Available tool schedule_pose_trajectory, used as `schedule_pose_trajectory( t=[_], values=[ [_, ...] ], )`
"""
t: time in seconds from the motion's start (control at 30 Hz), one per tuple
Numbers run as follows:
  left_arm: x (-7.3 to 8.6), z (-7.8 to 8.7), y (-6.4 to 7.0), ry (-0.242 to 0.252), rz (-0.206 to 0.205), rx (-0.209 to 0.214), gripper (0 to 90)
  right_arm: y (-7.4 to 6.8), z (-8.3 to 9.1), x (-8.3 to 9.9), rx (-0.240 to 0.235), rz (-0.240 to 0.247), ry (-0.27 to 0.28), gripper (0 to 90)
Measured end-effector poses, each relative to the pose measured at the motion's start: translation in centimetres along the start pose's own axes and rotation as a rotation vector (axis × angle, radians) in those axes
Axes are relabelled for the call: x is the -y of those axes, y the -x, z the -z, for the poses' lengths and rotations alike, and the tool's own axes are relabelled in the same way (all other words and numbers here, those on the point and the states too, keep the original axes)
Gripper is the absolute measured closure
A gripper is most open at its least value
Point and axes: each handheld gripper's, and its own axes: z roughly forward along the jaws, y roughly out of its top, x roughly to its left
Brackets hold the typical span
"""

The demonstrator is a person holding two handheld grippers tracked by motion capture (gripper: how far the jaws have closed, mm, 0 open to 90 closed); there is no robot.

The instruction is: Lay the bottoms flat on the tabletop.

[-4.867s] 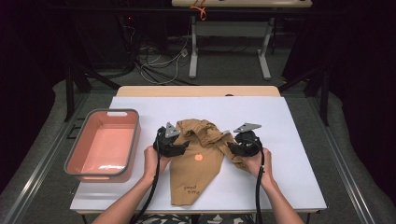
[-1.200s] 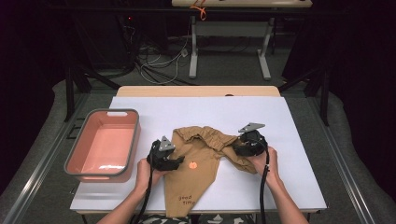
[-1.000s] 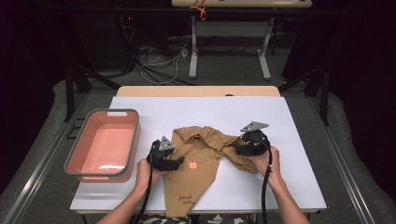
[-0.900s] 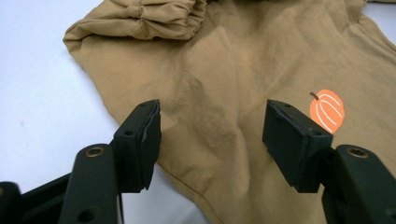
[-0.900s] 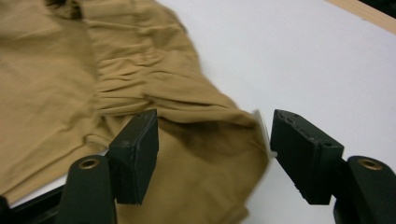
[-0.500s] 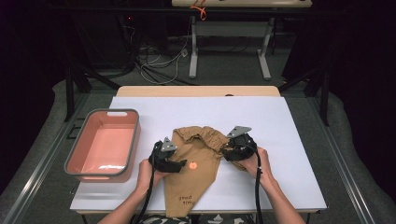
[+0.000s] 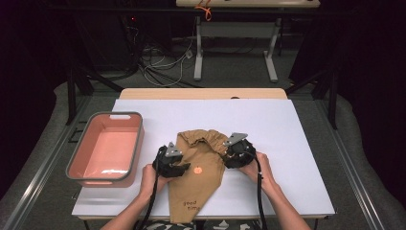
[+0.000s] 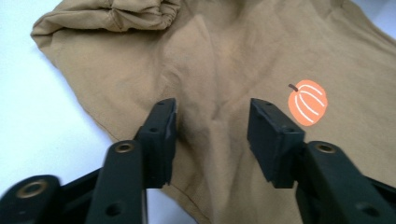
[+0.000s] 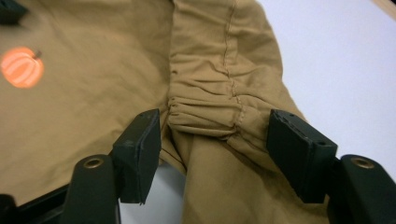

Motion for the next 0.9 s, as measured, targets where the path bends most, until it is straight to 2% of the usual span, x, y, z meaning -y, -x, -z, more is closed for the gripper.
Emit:
schedule_pose_trajectory(
  t=[0.07, 0.13, 0.2, 0.37, 0.47, 0.5, 0.6, 0.73, 0.9],
  values=[
    [0.0, 0.0, 0.1, 0.003, 0.001, 0.008, 58.6, 0.1, -0.5, 0.1, 0.006, 0.012, -0.01, 37.8],
    [0.0, 0.0, 0.2, 0.004, -0.01, 0.008, 61.6, 0.1, -0.8, 0.1, 0.018, 0.005, -0.021, 40.2],
    [0.0, -0.1, 0.2, 0.006, -0.004, 0.012, 63.5, 0.1, -1.1, 0.1, 0.014, -0.002, -0.027, 42.4],
    [0.0, -0.1, 0.2, 0.005, -0.02, 0.008, 68.2, 0.0, -1.3, 0.0, 0.011, 0.0, -0.009, 51.0],
    [0.0, -0.1, 0.1, 0.006, -0.015, 0.01, 70.9, 0.3, -1.0, 0.1, 0.001, -0.029, 0.013, 60.8],
    [0.0, -0.1, 0.1, 0.006, -0.017, 0.009, 71.7, 0.3, -0.8, 0.1, -0.005, -0.056, 0.015, 61.8],
    [0.0, -0.1, 0.0, 0.009, -0.013, 0.015, 73.7, 0.8, -0.5, 0.1, -0.008, -0.076, 0.053, 66.2],
    [0.0, -0.1, 0.0, 0.01, -0.014, 0.014, 75.3, 1.3, -0.1, 0.0, 0.006, -0.113, 0.081, 77.6],
    [0.0, -0.2, 0.1, 0.017, -0.016, 0.002, 78.0, 2.2, -0.4, -0.3, 0.037, -0.146, 0.094, 77.3]
  ],
)
